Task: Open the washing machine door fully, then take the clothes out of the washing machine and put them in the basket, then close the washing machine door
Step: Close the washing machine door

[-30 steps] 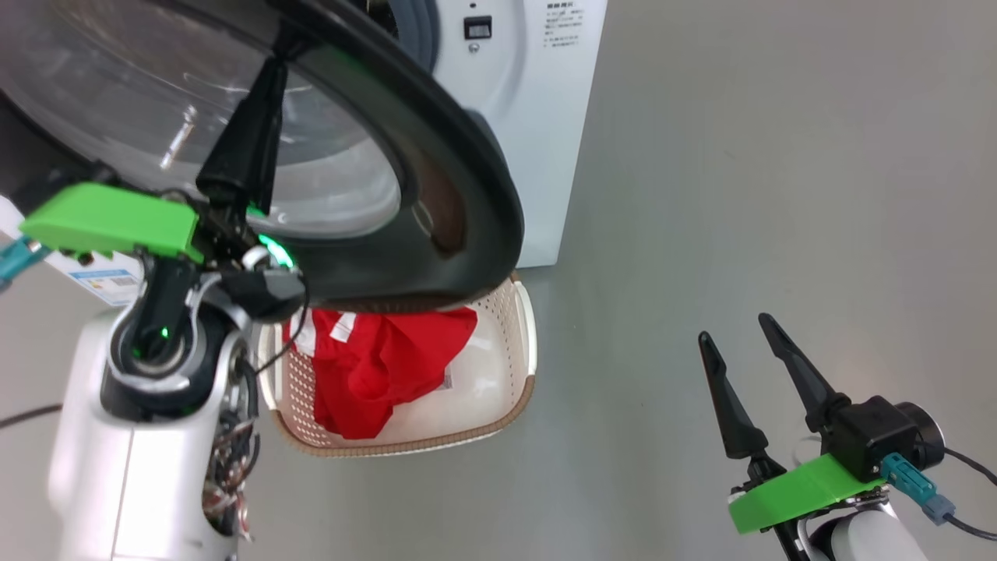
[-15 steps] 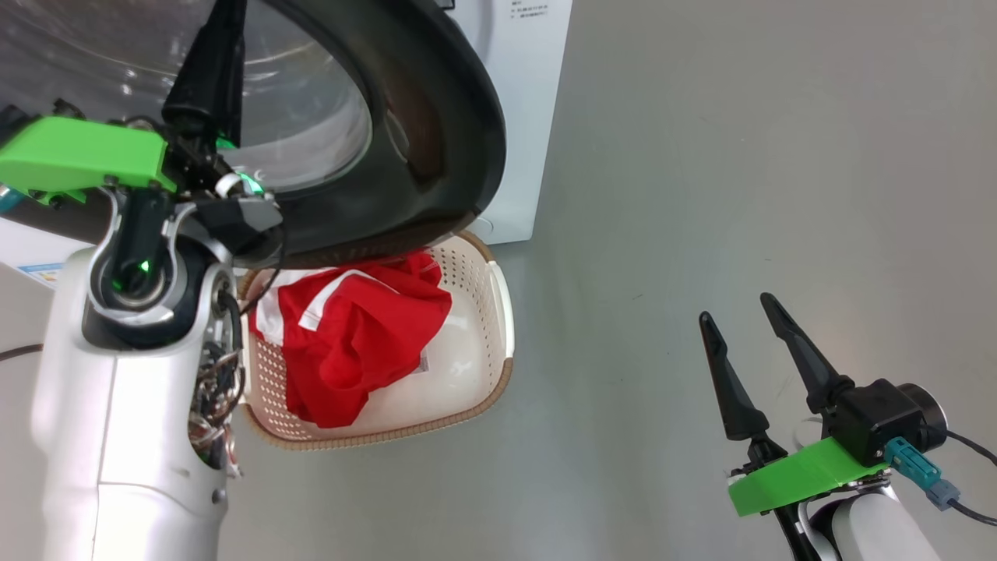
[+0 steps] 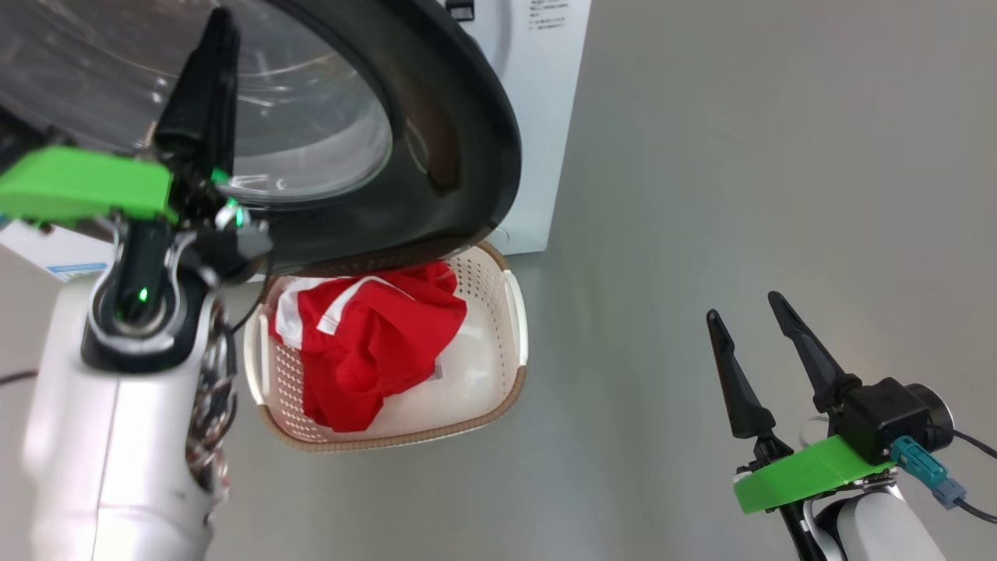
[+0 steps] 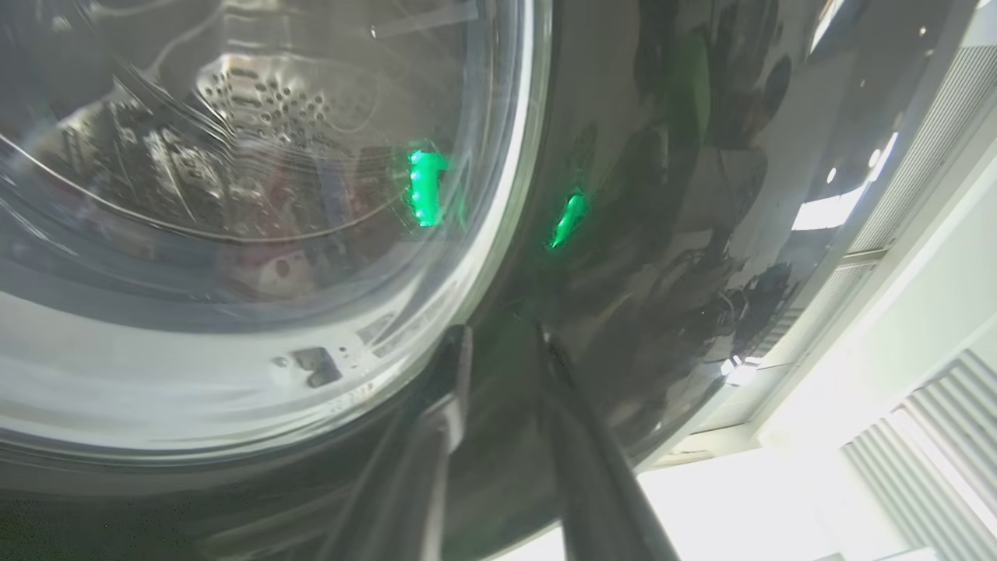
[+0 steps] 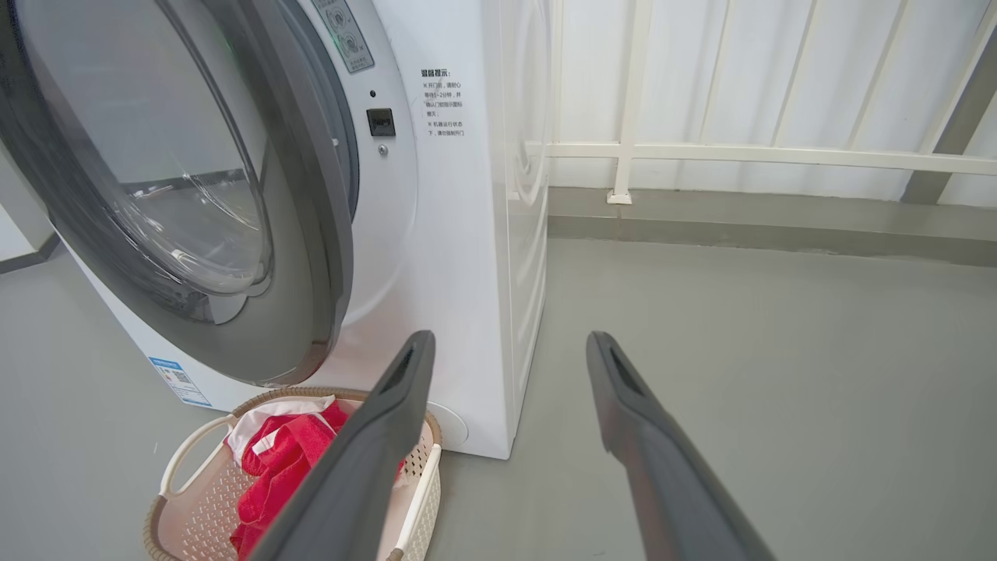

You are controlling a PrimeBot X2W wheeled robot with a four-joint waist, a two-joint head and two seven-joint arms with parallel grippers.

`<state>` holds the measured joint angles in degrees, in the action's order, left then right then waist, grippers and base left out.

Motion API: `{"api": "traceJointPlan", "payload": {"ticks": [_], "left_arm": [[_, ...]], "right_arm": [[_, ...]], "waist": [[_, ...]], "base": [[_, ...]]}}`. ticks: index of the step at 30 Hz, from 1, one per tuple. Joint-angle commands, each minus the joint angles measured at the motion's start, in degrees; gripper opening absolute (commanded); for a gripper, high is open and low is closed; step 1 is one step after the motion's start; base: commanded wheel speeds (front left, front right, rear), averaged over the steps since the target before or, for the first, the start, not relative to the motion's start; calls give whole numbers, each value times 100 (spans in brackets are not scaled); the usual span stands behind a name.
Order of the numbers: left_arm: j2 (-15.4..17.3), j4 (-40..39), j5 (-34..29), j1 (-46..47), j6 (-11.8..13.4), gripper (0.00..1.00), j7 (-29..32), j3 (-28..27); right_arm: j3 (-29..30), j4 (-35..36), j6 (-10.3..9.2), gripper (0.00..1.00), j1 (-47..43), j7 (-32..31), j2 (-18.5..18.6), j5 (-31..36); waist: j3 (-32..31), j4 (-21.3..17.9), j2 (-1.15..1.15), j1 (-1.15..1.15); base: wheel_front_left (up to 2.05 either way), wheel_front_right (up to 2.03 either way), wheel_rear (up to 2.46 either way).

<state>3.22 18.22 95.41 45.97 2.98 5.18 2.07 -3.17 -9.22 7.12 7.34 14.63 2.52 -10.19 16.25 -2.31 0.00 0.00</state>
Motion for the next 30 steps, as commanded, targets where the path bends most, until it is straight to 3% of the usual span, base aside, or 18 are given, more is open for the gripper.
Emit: {"api": "traceJointPlan", "payload": {"ticks": [1,6,14,21,27,30], "left_arm": [[322,-200,-205,-164,-54,100,-88,-114],[995,-375,-1652,-709,-83,100,-696,384],[1419,-820,-3414,-1510,-469,100,-1832,868],[1466,-1342,-4894,-2177,-411,100,-2011,834],[1234,-2010,-6218,-3001,-218,100,-2016,563],[1060,-2290,-6623,-3341,-315,100,-2016,284]], "right_arm": [[-111,120,36,100,63,37,35,-10],[-77,78,36,100,43,37,35,-47],[89,25,36,100,-7,37,35,-149],[234,104,36,100,-44,37,35,-95],[357,210,36,100,-148,37,35,-67],[381,250,36,100,-242,37,35,-103]], "waist": [[-91,92,0,0],[-284,230,0,0],[-579,467,0,0],[-834,498,0,0],[-1008,440,0,0],[-1094,417,0,0]], "base": [[0,0,0],[0,0,0],[0,0,0],[0,0,0],[0,0,0],[0,0,0]]}}
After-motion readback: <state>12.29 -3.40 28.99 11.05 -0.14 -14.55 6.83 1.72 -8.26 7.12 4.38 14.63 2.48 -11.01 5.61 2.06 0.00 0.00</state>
